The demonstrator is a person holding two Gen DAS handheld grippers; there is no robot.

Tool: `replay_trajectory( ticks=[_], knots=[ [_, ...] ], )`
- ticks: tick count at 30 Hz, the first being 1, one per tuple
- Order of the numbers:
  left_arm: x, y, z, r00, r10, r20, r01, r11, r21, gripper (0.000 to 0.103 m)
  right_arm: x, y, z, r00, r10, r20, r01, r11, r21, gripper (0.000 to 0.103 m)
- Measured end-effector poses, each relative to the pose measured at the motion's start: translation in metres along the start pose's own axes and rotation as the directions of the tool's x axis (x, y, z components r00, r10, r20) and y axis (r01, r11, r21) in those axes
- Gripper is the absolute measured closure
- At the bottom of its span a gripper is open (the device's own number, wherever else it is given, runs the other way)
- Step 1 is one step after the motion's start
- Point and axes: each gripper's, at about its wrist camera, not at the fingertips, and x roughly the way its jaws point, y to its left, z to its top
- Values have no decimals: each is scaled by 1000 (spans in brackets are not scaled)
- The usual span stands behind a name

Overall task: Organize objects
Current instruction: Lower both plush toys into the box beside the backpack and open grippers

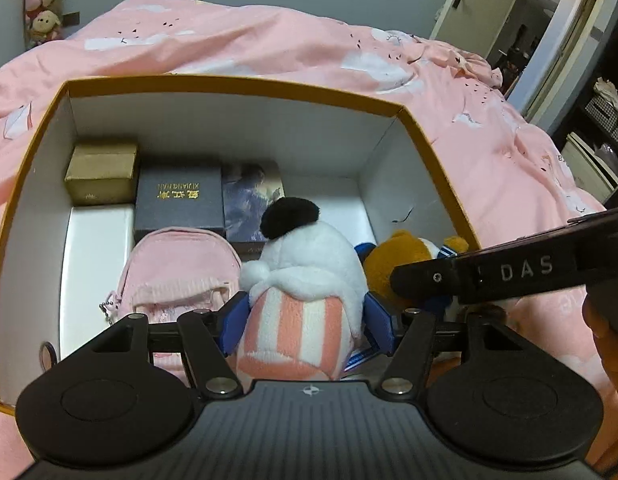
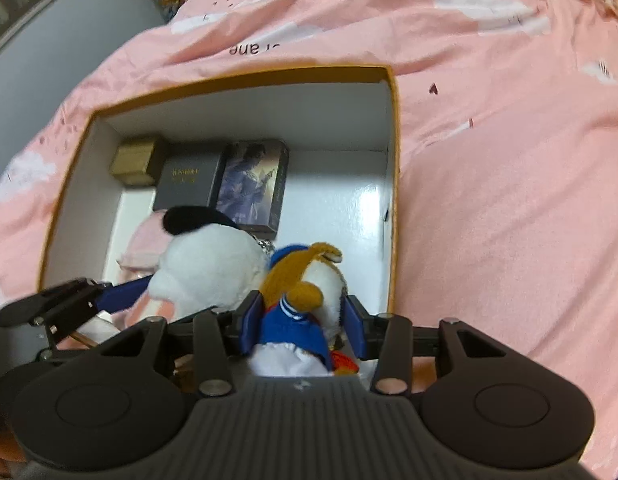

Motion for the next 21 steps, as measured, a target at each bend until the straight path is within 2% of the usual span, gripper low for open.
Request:
replay_trajectory(
  ticks=[3,12,17,21],
  knots=[
    [0,4,-1,1000,-16,2,16,1000,-16,32,1,6,-1,1000,-29,6,29,999,-45,55],
    [-18,12,4,995,-101,4,101,995,-17,25,-7,6,1,1000,-16,15,17,997,-82,52],
    [-35,19,10,983,-183,4,183,983,-23,31,-22,8,-2,999,2,40,3,993,-119,53],
    [-46,31,21,972,-237,8,237,969,-68,35,-33,9,-4,998,6,62,4,987,-158,64]
  ],
)
